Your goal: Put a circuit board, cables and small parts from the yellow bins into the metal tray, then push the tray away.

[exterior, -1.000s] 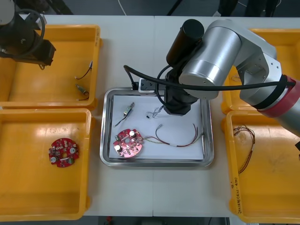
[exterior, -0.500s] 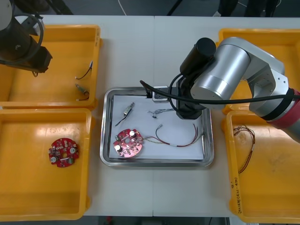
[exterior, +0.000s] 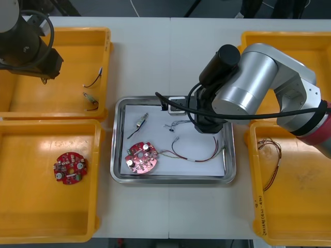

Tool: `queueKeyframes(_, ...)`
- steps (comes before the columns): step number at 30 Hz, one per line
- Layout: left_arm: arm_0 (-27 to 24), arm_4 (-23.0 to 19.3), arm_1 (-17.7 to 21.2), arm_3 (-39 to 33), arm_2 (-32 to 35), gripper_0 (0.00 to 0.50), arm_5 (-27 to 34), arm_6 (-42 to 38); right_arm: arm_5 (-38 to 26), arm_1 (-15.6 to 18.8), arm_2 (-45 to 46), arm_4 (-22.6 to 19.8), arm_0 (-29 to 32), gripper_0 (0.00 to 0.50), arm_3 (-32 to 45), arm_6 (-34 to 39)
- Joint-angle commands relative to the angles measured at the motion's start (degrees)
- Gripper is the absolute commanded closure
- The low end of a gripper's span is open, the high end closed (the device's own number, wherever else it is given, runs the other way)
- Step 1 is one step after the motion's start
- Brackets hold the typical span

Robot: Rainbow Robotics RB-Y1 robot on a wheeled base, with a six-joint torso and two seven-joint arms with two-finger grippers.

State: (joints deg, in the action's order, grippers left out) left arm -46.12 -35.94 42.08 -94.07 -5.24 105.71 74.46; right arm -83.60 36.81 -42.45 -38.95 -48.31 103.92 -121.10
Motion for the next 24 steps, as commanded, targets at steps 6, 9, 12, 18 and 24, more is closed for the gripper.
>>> queueKeyframes(6,1.83,0.26,-0.94,-6.03,1.72,0.499,0.72,-7.92,-8.51,3.54,4.39,0.37,2.25,0.000,9.55,-0.19)
queueKeyframes(9,1.83,-0.18,-0.85,-6.56,1.72,0.500,0.81,-8.45,-13.17,3.54,8.52,-0.07,4.19,0.000,12.27,0.07)
queueKeyframes(12,1.83,-0.62,-0.85,-7.18,1.72,0.500,0.81,-9.15,-18.53,3.54,14.23,-1.04,6.56,0.000,15.52,0.43)
queueKeyframes(18,1.74,-1.24,-1.21,-8.06,1.72,0.500,0.99,-10.56,-26.40,3.62,23.29,-2.10,10.60,0.000,20.71,0.95)
queueKeyframes(24,1.65,-1.41,-1.73,-10.34,1.20,0.499,2.04,-12.49,-26.40,4.42,32.07,-3.77,14.30,0.000,23.70,2.18)
